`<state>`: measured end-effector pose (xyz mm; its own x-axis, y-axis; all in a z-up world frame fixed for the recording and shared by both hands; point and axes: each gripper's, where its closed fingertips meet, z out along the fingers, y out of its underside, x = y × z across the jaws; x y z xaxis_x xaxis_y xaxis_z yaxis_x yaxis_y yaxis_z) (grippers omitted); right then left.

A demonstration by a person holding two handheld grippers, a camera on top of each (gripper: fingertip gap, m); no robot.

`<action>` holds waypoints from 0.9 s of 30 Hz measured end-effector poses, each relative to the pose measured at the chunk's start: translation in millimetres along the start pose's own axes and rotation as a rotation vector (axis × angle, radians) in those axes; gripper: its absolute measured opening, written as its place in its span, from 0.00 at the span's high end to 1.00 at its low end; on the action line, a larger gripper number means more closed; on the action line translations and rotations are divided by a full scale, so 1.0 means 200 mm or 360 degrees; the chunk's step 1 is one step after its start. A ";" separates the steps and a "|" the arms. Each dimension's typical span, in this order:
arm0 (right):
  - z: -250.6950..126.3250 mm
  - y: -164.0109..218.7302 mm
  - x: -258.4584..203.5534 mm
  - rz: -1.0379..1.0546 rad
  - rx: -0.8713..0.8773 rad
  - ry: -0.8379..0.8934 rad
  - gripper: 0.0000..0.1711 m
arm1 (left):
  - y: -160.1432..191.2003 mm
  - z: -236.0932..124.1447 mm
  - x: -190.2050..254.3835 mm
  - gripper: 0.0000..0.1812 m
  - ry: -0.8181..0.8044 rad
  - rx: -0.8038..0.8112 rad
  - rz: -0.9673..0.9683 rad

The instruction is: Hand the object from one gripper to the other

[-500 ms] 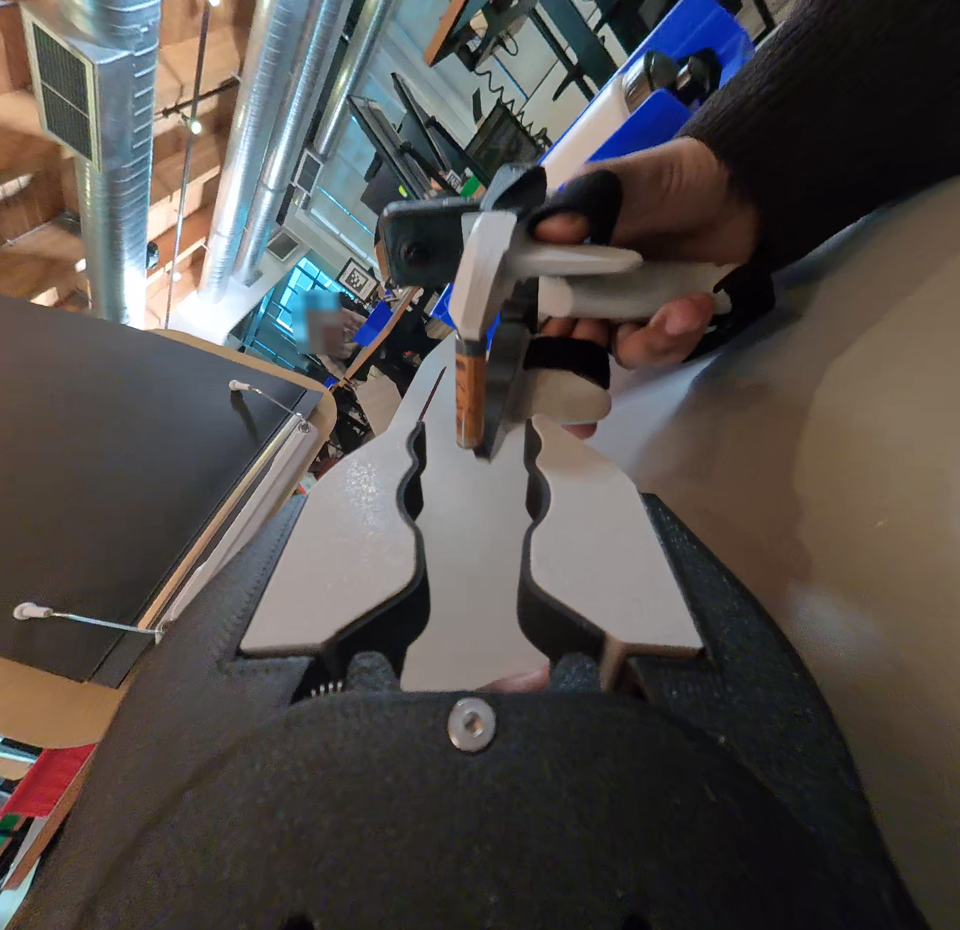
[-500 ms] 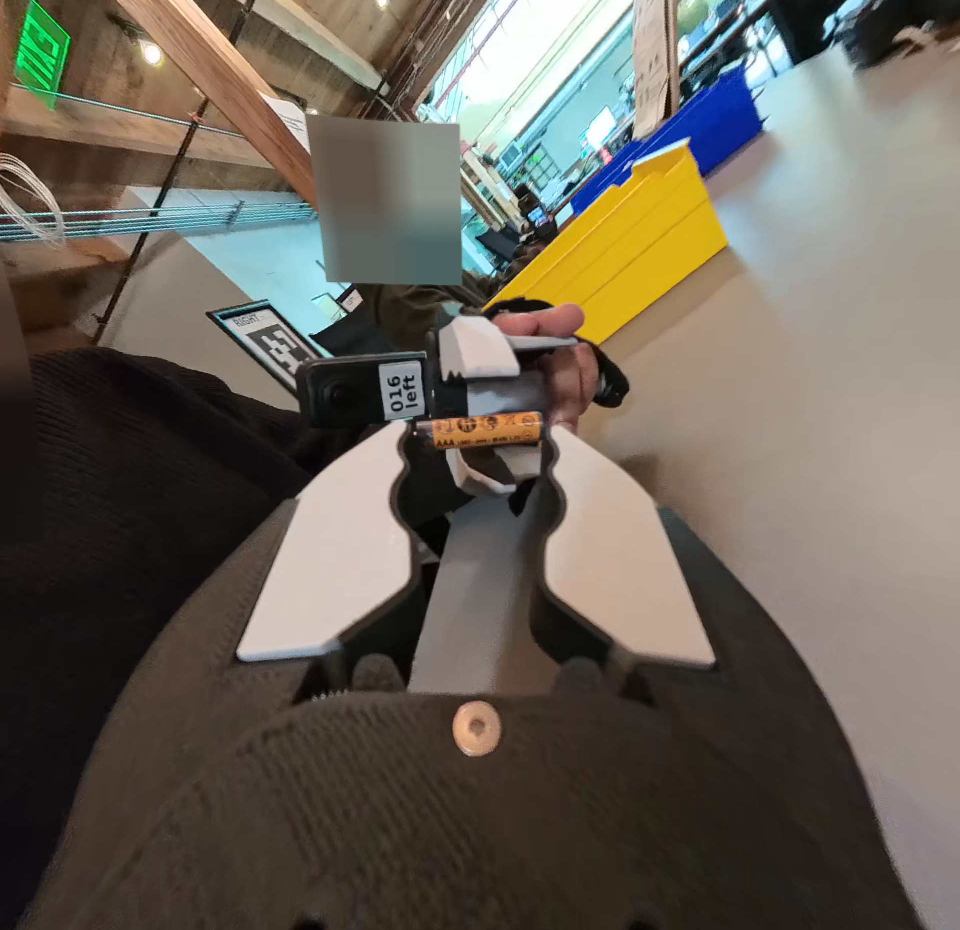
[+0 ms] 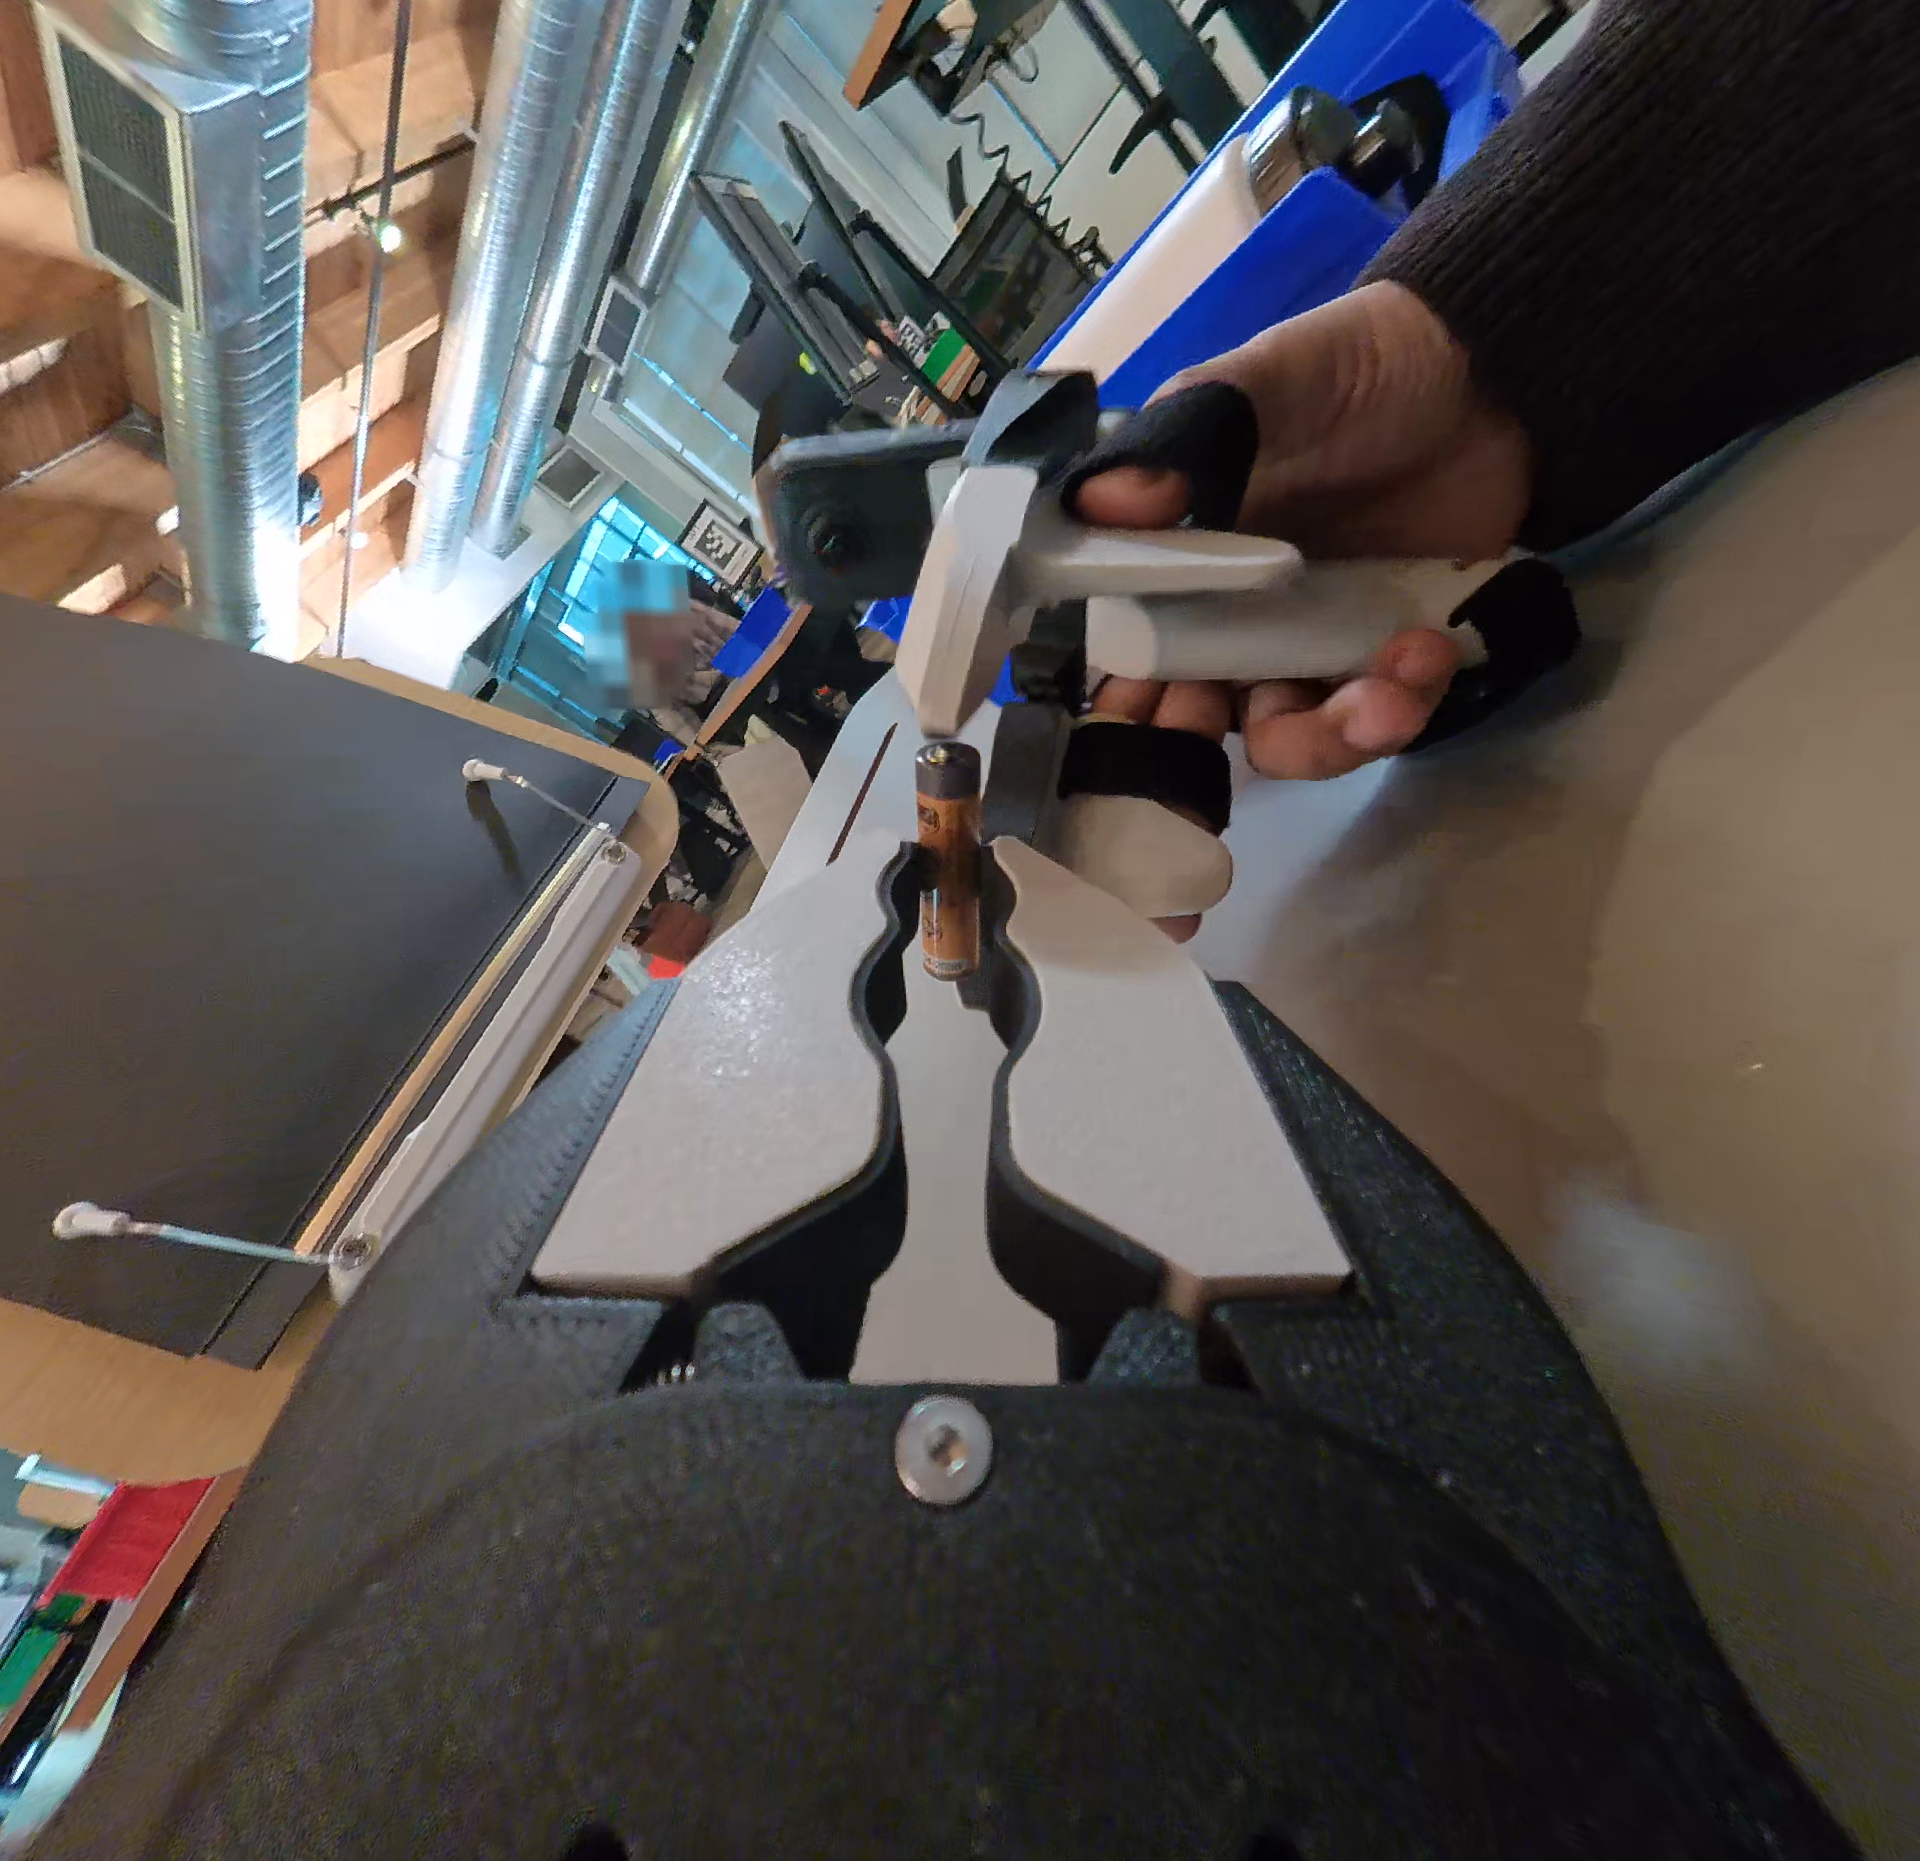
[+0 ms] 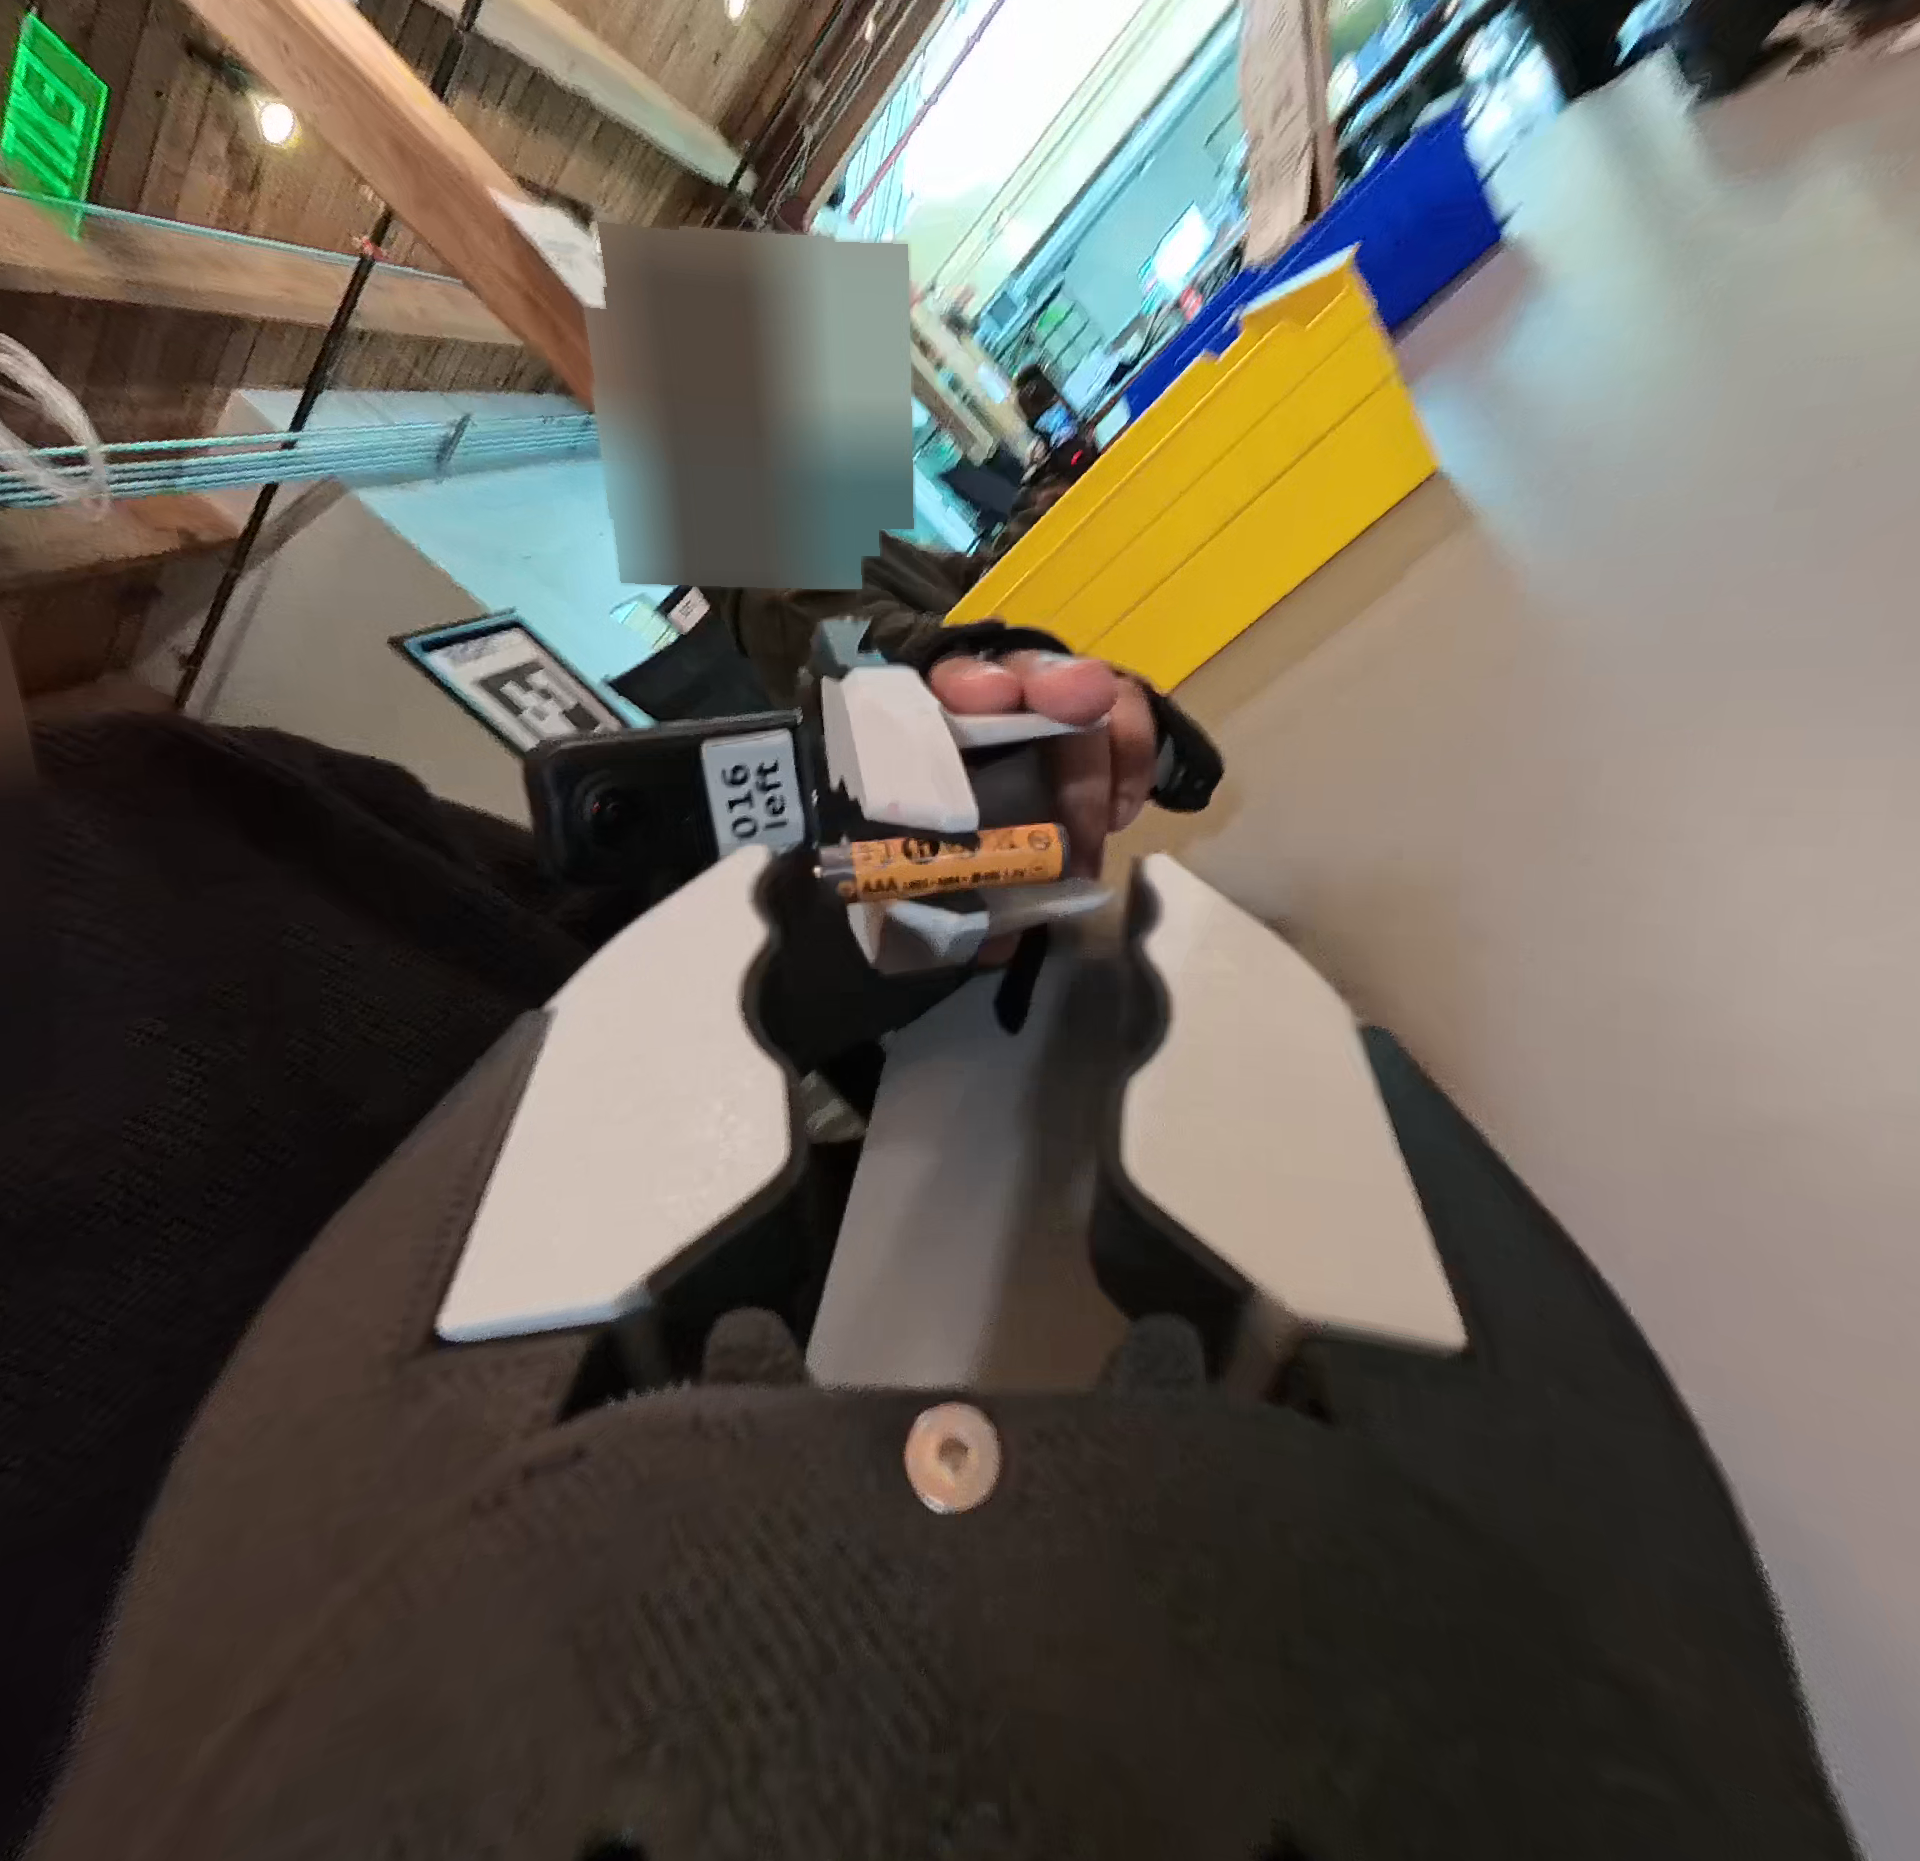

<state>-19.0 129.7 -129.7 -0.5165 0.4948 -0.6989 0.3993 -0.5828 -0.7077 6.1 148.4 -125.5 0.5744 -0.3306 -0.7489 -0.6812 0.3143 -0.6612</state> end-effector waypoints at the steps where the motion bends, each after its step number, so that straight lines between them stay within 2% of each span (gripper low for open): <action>1: -0.01 -0.03 0.01 -0.0041 0.0072 0.0038 0.57 | 0.02 0.00 -0.02 0.94 -0.0028 -0.0025 -0.0022; 3: -0.04 -0.11 0.04 -0.0149 0.0225 0.0130 0.50 | 0.05 0.01 -0.05 0.94 -0.0045 -0.0068 -0.0174; 5: -0.08 -0.16 0.06 -0.0321 0.0308 0.0277 0.49 | 0.08 0.01 -0.07 0.94 -0.0021 -0.0072 -0.0494; 11: -0.17 -0.28 0.03 -0.0958 0.0449 0.0591 0.51 | 0.09 -0.03 -0.18 0.94 0.0251 0.0244 -0.1880; 17: -0.11 -0.20 0.07 -0.1445 0.0176 0.0824 0.52 | 0.16 -0.09 -0.26 0.94 0.0594 0.0624 -0.2952; 19: -0.08 -0.15 0.10 -0.1576 0.0042 0.0868 0.53 | 0.17 -0.08 -0.20 0.94 0.0758 0.0562 -0.3110; 21: -0.04 -0.10 0.12 -0.1643 -0.0057 0.0885 0.54 | 0.15 -0.06 -0.13 0.94 0.0870 0.0432 -0.3073; 24: -0.01 -0.04 0.12 -0.1583 -0.0153 0.0790 0.69 | 0.10 -0.04 -0.10 0.94 0.0916 0.0394 -0.2931; 27: -0.02 -0.07 0.08 -0.1512 -0.0063 0.0736 0.75 | 0.10 -0.04 -0.07 0.94 0.0985 0.0321 -0.2886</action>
<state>-29.5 148.9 -131.6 -0.2941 0.9389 0.1786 0.0112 0.1903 -0.9817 -18.7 151.6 -127.6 0.1815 -0.5390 0.8225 0.5350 -0.6477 -0.5424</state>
